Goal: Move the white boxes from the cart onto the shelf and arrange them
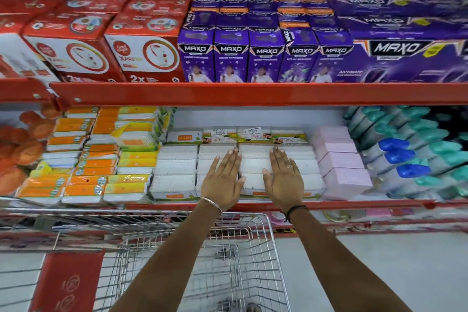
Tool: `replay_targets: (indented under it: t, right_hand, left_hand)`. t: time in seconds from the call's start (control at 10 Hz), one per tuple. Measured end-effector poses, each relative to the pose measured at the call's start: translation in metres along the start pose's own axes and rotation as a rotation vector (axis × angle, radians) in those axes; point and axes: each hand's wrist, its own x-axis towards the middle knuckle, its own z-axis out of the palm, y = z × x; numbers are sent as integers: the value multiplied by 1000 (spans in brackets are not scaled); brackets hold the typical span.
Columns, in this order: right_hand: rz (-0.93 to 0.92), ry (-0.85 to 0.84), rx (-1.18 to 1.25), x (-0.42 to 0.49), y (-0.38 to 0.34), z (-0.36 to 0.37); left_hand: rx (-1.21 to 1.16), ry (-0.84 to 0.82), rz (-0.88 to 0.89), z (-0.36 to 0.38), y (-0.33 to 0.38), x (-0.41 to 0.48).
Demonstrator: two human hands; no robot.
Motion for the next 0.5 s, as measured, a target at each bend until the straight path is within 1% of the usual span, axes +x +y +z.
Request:
replay_targets:
  t: [0.2, 0.3, 0.4, 0.5]
  right_hand:
    - [1, -10, 9, -2, -1, -1]
    - [-3, -47, 5, -4, 0, -4]
    - [-41, 1, 17, -11, 0, -10]
    - [-62, 114, 65, -19, -16, -30]
  left_hand:
    - [35, -9, -4, -2, 3, -1]
    - [31, -15, -24, -7, 4, -2]
    - [30, 62, -32, -15, 9, -8]
    - [-53, 168, -17, -37, 22, -18]
